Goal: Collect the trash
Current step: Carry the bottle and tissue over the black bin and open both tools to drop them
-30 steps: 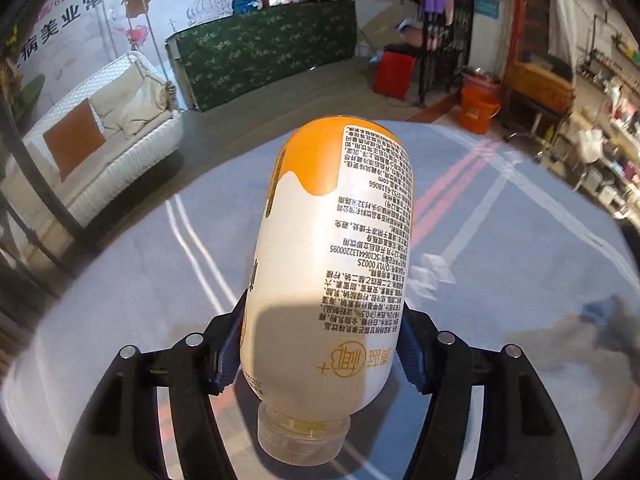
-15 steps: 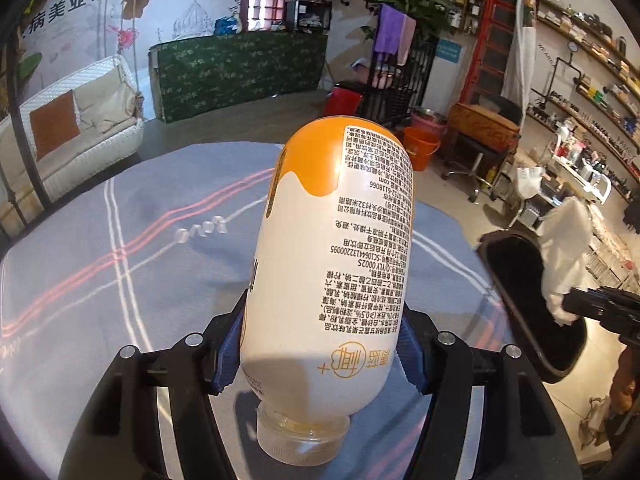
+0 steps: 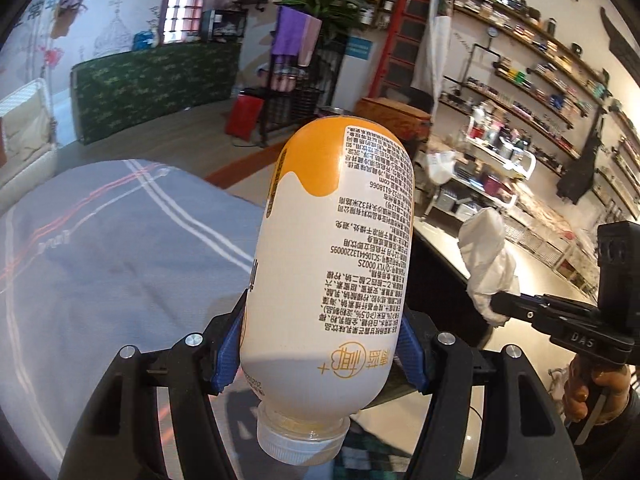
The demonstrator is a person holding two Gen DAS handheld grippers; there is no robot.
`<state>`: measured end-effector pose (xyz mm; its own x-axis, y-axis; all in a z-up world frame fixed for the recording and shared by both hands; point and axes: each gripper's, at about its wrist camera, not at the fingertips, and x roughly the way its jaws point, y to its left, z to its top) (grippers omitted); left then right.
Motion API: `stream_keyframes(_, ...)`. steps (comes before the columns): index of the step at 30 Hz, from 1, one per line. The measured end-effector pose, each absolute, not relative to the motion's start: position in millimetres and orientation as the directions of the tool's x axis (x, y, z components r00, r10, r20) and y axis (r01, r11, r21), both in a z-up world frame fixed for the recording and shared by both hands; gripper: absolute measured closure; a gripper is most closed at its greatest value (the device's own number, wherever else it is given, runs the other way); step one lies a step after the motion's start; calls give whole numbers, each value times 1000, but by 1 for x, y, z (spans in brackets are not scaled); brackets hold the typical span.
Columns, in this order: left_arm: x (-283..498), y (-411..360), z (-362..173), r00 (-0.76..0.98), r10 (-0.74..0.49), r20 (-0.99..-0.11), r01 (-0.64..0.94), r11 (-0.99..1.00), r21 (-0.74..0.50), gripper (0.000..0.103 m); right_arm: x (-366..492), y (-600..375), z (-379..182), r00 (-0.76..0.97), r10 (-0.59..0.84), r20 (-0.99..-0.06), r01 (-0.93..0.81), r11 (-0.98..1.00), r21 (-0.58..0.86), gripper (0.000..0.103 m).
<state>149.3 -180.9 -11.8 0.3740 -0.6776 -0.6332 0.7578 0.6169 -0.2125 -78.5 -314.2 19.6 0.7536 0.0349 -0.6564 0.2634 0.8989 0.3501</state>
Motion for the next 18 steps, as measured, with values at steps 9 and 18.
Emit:
stream_keyframes(9,118,-248,-24,255,-713,-653,835,503,-224,40,-117,-349,-3,721,-76,-688,404,854,329,92)
stream_keyframes(18,104,-289,-35,246,-684,-687,863,478,-167,40,-90,-362,-47,641,-203,-740,489,851,191,32)
